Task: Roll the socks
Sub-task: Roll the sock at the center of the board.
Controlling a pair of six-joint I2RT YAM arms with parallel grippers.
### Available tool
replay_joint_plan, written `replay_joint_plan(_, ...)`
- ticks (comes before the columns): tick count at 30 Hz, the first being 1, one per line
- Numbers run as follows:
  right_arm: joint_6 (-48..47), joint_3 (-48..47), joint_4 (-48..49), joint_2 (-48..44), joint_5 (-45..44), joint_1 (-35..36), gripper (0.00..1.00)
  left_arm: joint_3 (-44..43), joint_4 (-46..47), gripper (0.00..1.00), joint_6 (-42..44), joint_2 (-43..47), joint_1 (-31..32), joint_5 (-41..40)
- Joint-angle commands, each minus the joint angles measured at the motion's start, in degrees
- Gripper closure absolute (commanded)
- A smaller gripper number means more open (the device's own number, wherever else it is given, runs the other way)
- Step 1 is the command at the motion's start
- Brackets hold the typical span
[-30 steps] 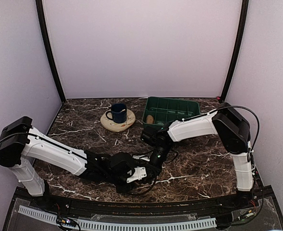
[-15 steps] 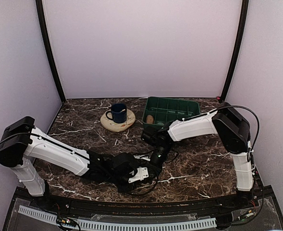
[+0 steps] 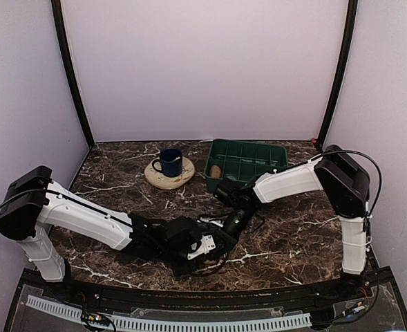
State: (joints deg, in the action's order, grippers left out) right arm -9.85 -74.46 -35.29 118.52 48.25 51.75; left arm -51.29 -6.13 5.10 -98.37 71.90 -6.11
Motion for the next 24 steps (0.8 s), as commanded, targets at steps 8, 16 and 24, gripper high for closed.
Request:
replay_joint_plan(8, 6.1, 6.2, 11.1, -6.1, 2.0, -3.5, 0.7, -0.6, -7.0, 1.0, -6.9, -1.7, -0.4, 6.7)
replay_joint_plan(16, 11.4, 11.9, 21.0, -10.6, 1.3, -6.6, 0.69, 0.2, -7.2, 1.0, -9.5, -0.5, -3.4, 12.9)
replay_joint_plan(24, 13.0, 16.5, 28.3, -14.3, -4.8, -7.4, 0.7, 0.2, -9.7, 1.0, -11.2, 0.6, -8.5, 22.3)
